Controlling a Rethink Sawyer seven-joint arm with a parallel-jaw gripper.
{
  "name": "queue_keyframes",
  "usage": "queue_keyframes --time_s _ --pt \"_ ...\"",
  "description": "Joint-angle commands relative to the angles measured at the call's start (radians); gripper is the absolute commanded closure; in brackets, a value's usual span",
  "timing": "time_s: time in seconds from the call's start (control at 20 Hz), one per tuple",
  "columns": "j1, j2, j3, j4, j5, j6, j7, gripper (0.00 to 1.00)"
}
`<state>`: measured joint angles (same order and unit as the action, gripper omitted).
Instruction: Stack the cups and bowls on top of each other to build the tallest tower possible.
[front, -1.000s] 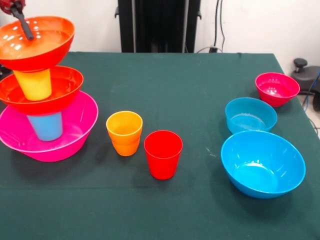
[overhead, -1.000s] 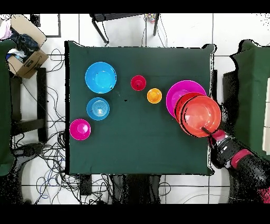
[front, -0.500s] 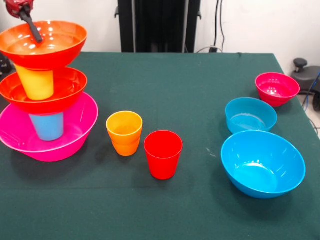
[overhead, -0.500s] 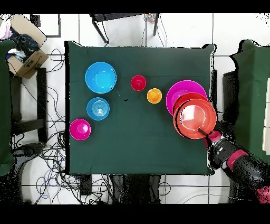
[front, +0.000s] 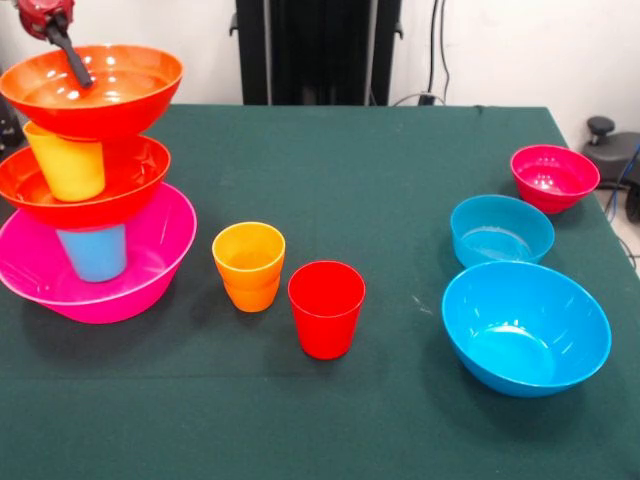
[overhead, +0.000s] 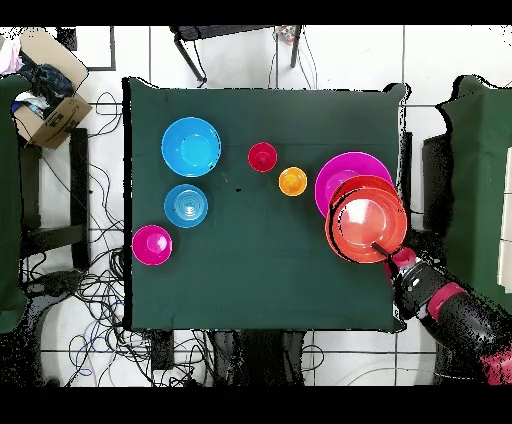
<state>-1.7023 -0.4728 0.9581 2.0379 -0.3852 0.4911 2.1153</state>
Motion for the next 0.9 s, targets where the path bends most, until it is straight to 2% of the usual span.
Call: queue_keyframes --time_s 0.05,0.9 --pt "0.047 0.027 -0.021 0.008 -0.057 0.023 -0.104 1.0" --pt "0.031 0.041 0.02 0.018 -0.022 0.026 -0.094 1.0"
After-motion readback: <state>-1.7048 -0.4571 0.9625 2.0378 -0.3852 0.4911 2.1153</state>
